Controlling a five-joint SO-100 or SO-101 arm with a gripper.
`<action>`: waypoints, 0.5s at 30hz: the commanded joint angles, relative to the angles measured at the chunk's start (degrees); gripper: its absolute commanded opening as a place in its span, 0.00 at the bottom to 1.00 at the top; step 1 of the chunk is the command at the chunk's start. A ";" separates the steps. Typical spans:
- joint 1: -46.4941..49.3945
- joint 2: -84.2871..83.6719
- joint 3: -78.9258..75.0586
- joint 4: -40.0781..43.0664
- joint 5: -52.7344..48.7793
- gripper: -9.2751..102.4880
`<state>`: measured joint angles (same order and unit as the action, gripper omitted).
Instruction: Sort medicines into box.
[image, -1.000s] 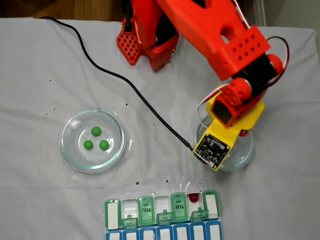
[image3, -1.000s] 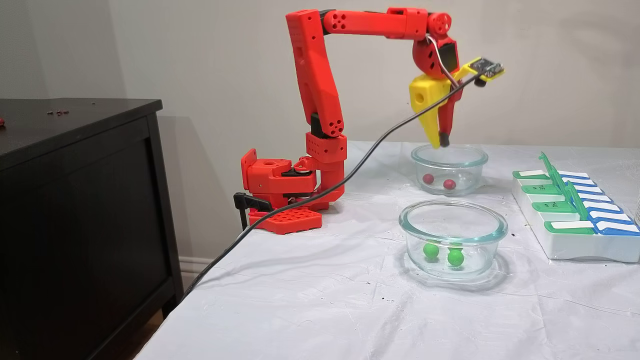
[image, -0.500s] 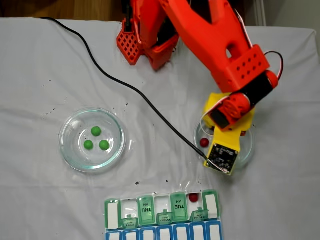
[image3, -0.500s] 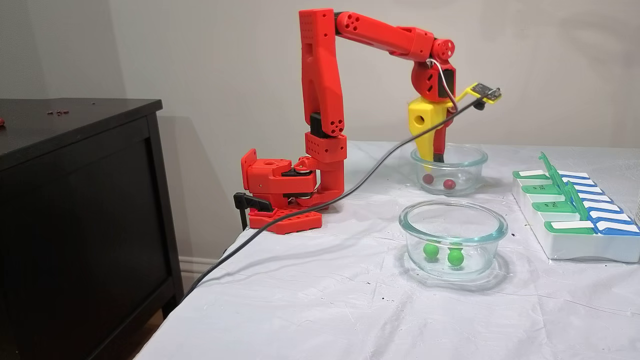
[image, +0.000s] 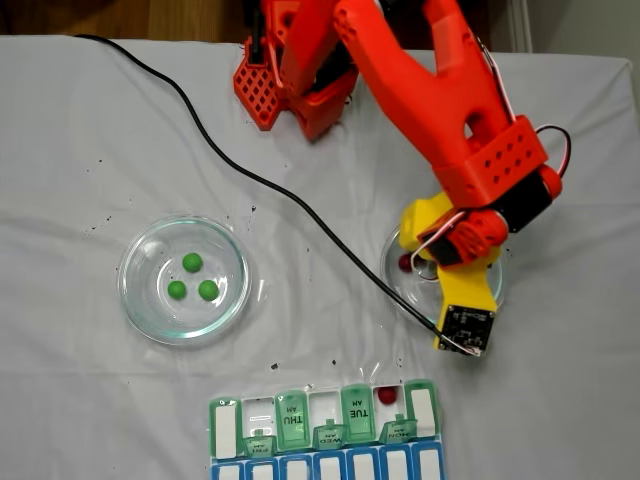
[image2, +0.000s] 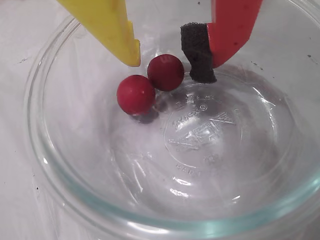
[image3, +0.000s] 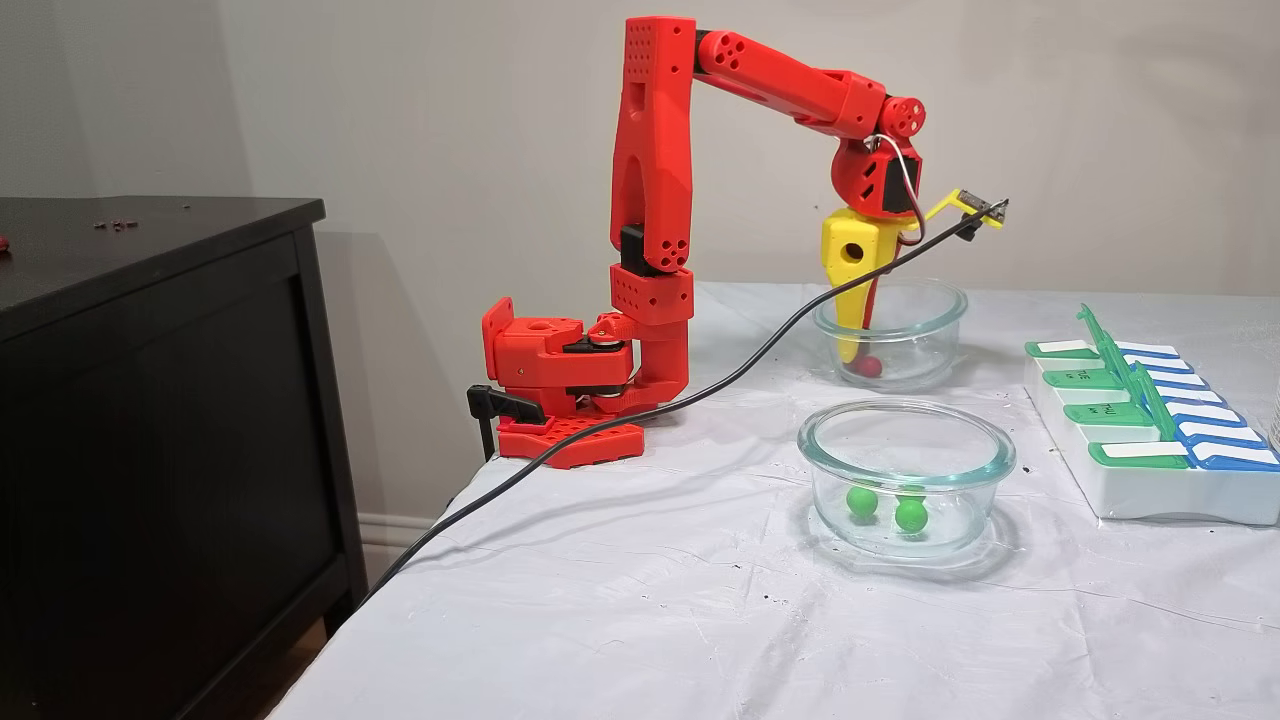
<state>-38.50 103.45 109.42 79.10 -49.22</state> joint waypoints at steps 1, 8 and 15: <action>-1.05 -0.18 1.41 -0.26 -0.79 0.25; -0.88 -3.60 3.69 -6.24 -1.41 0.25; -0.44 -5.71 3.60 -8.44 -0.88 0.14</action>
<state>-38.58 97.91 112.85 71.02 -50.19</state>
